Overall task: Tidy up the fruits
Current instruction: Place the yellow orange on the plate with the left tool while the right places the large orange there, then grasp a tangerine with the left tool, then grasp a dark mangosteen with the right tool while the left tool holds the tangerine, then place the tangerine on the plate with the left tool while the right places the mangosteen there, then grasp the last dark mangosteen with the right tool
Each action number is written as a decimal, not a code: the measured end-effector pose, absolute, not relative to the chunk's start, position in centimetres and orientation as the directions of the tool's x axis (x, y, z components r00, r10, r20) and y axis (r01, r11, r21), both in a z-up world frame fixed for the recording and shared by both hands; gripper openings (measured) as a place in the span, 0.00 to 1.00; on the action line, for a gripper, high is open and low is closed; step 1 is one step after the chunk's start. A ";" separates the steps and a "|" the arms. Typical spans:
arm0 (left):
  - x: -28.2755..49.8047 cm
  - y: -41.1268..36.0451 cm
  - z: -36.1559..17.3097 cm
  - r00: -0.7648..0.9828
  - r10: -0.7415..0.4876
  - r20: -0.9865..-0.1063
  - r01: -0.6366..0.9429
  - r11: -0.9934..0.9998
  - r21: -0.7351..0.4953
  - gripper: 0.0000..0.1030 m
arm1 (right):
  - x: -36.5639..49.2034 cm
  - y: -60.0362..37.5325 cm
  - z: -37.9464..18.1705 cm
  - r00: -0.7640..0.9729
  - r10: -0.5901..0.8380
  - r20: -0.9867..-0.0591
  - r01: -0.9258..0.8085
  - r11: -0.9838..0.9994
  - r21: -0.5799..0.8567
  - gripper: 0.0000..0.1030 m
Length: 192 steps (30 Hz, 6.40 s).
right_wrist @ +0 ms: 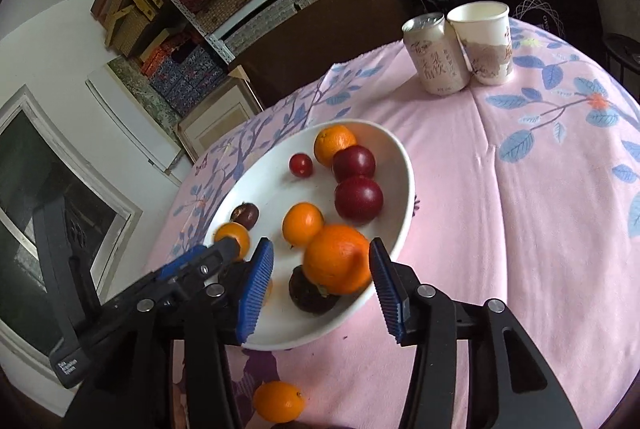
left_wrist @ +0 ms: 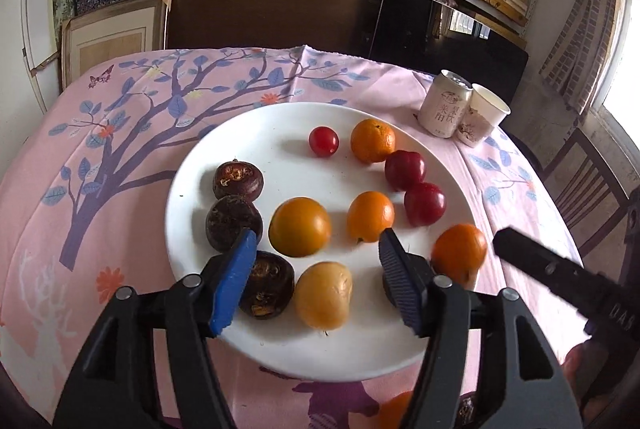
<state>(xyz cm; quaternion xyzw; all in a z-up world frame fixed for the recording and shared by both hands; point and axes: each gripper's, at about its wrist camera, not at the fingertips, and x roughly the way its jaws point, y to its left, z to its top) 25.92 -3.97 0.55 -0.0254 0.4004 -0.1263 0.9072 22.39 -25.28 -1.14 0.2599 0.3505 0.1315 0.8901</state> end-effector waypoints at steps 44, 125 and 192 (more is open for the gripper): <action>10.0 -6.6 -4.8 0.521 -0.318 -0.792 0.492 0.870 -0.026 0.39 | 14.0 -28.3 -3.4 0.697 0.488 -0.525 -0.011 0.740 0.673 0.65; 28.3 -3.3 1.8 0.693 -0.199 -0.693 0.181 0.978 -0.099 0.61 | 20.2 -18.4 0.2 0.766 0.299 -0.569 -0.164 0.947 0.277 0.61; 13.6 -0.8 -2.0 0.726 -0.006 -0.688 0.115 0.987 0.113 0.91 | 12.9 -22.3 -2.8 0.703 0.253 -0.664 -0.058 0.952 0.301 0.40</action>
